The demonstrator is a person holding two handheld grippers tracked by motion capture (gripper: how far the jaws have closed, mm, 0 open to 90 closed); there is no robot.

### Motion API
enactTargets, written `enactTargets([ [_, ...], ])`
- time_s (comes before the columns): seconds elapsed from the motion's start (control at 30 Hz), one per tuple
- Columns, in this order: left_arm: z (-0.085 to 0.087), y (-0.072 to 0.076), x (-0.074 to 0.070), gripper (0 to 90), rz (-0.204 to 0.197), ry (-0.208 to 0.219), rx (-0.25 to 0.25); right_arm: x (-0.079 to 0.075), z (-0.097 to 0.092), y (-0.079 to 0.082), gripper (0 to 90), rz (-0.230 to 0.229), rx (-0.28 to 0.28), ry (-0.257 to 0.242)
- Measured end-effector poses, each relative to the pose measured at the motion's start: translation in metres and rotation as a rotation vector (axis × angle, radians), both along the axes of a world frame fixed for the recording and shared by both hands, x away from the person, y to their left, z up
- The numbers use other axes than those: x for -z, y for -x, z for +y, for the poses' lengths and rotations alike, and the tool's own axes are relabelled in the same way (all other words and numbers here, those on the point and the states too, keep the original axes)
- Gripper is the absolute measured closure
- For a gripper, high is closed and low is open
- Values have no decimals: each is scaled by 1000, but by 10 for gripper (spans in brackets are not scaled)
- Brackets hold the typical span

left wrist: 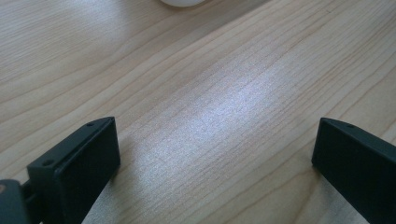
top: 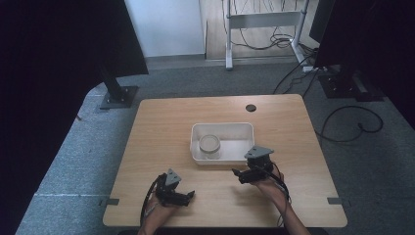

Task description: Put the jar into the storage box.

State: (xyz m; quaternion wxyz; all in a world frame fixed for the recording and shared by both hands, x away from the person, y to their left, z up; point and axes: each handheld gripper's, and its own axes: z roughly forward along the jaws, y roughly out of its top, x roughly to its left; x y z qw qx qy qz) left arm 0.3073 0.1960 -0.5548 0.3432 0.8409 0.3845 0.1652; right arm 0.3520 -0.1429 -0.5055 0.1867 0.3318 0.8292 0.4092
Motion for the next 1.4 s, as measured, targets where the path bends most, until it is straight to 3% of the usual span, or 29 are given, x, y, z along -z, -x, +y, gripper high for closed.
enactTargets([
  [0.87,0,0,0,7,0,0,0,14,-34,25,49,17,33,-2],
  [1.4,0,0,0,7,1,-4,1,32,-56,43,49,64,67,22],
])
